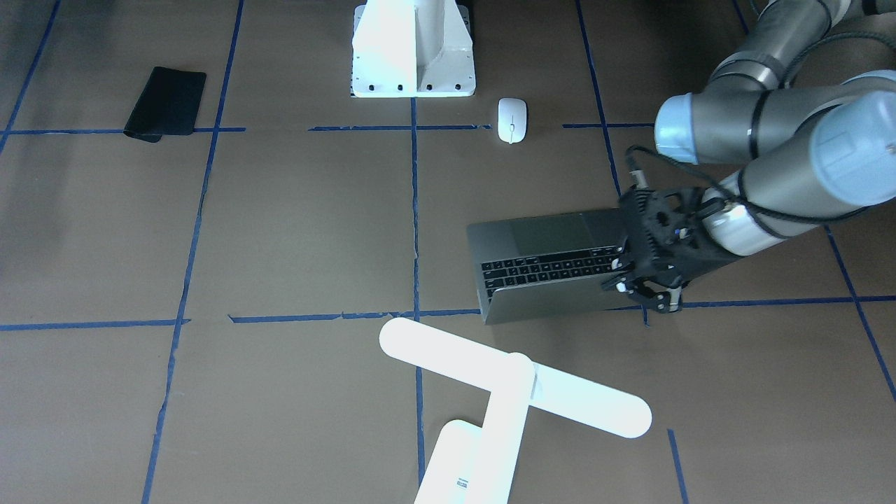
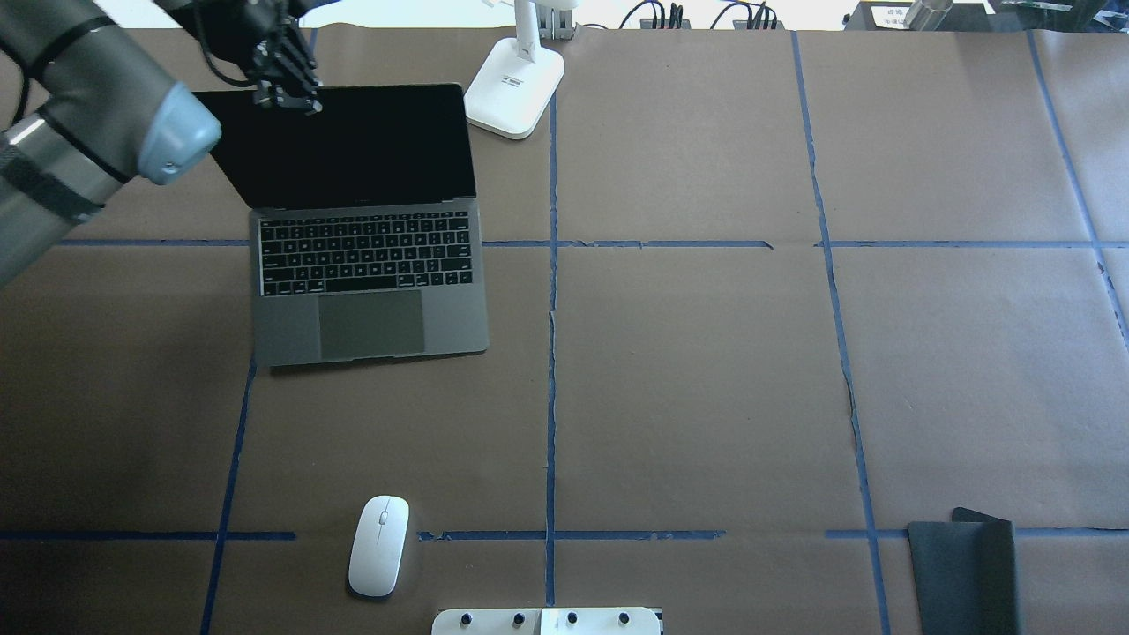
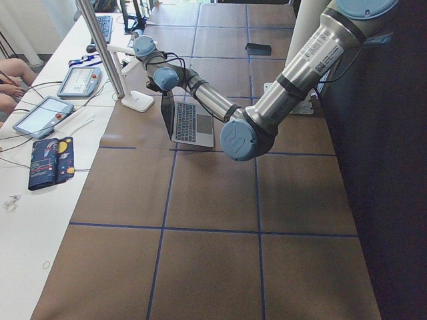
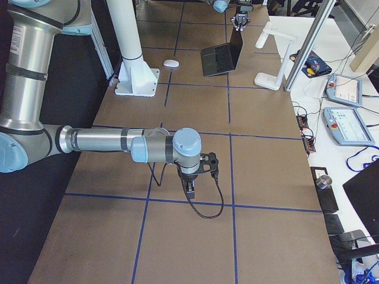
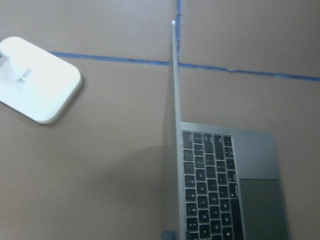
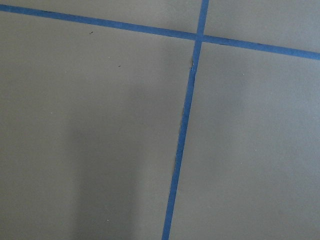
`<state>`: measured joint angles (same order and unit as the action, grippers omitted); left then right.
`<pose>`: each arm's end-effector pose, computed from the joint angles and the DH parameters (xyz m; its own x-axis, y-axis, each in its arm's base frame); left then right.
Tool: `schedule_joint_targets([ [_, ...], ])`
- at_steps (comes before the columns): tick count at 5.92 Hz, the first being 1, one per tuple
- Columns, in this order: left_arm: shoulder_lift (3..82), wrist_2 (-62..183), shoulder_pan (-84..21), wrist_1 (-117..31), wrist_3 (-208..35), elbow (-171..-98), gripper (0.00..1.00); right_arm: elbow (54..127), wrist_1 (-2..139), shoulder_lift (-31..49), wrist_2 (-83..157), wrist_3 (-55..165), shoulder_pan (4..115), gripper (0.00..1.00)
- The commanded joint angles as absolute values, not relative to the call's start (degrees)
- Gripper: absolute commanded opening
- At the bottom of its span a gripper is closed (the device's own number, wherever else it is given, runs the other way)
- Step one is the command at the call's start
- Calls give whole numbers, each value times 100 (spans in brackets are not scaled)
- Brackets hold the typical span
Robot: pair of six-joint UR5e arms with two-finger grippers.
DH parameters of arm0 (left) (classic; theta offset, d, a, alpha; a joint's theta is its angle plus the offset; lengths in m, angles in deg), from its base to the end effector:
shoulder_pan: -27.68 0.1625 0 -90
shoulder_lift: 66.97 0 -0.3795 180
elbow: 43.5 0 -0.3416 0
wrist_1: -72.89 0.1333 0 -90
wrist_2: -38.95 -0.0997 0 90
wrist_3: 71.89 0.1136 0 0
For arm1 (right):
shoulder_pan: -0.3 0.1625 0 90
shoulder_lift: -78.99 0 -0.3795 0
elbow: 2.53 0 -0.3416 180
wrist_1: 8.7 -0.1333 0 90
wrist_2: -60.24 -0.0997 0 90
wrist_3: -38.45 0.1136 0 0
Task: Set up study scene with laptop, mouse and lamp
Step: 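Lift the laptop lid open and push the laptop toward the lamp with the left gripper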
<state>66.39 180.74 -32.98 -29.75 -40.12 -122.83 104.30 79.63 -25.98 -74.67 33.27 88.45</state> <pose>0.2890 -0.6040 0.2324 0.0443 0.9945 -0.0952 -0.4326 0.1050 0.8955 0.0418 -0.3494 0.5922 0.7006 -0.1561 0.6962 0.0959 0.9875 0.1249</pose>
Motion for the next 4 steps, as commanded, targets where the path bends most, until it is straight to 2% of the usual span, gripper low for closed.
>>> schedule_joint_targets([
  [1,7337,17949,-3095,-3281,-4095,-11315,0,10426,7963,-2603,-7467,3327,8845,100],
  [2,7357,17896,-3042,-3754,-4382,-11094,1,10426,7963,-2604,-7458,3327,8845,100],
  [3,7357,17878,-3041,-3828,-4454,-11074,12,10426,7963,-2604,-7458,3327,8854,100],
  [4,7357,17878,-3050,-3829,-4499,-11074,46,10426,7972,-2604,-7458,3327,8845,100],
])
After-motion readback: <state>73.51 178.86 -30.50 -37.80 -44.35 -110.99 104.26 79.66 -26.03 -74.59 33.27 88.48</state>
